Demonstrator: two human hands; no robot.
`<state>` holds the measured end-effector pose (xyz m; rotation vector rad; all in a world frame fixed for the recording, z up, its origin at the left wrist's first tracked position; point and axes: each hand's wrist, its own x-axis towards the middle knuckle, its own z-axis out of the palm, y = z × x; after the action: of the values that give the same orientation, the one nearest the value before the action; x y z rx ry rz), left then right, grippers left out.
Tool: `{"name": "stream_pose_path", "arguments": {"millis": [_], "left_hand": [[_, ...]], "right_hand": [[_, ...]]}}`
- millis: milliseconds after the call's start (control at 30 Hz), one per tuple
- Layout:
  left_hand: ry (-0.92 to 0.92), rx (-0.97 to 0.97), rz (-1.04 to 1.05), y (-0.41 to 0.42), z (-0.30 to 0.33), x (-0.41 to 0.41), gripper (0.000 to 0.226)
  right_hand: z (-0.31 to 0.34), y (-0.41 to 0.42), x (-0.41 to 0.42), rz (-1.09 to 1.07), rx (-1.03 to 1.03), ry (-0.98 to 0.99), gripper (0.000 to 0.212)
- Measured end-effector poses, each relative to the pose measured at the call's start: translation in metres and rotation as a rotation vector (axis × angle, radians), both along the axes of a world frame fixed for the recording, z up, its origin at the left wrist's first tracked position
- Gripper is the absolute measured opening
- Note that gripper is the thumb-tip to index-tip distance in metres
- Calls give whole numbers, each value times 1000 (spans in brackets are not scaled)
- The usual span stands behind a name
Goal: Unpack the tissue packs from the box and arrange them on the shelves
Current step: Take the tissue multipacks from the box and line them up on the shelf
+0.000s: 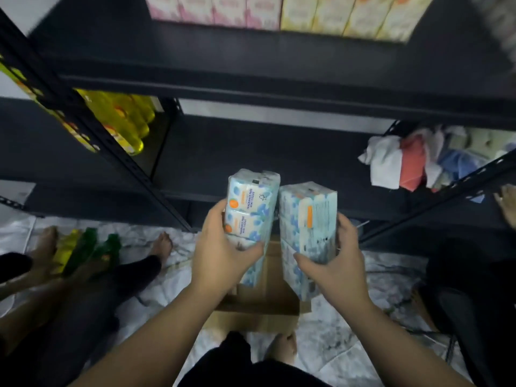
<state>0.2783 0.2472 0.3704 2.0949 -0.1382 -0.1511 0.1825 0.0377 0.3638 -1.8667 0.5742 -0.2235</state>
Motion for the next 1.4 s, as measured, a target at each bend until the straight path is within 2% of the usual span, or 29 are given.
{"name": "stream_pose_path", "arguments": {"millis": [100,233,567,733,900,1067,1200,1400], "left_hand": [[-28,-48,4,-1,36,10,97],[-107,-87,-51,0,82,34,84],[-417,-107,-193,3,189,103,85],[-551,-37,-277,3,246,146,86],[-676,164,-341,6,287,193,88],[-725,425,-442,14,290,235,92],[-728,591,-540,22,256,251,91],[-805,562,-518,24,226,262,85]], "right_hand": [[30,-9,7,-31,-36,-64,95],[72,-25,22,-36,-95,-156,92],[181,-59,79,7,-294,-413,92],[229,-76,105,-16,-379,-496,95],[271,-98,132,57,-584,-447,95],[270,-120,158,121,-721,-349,96],[260,-123,168,108,-754,-330,94],[243,-118,171,107,-765,-229,95]]}}
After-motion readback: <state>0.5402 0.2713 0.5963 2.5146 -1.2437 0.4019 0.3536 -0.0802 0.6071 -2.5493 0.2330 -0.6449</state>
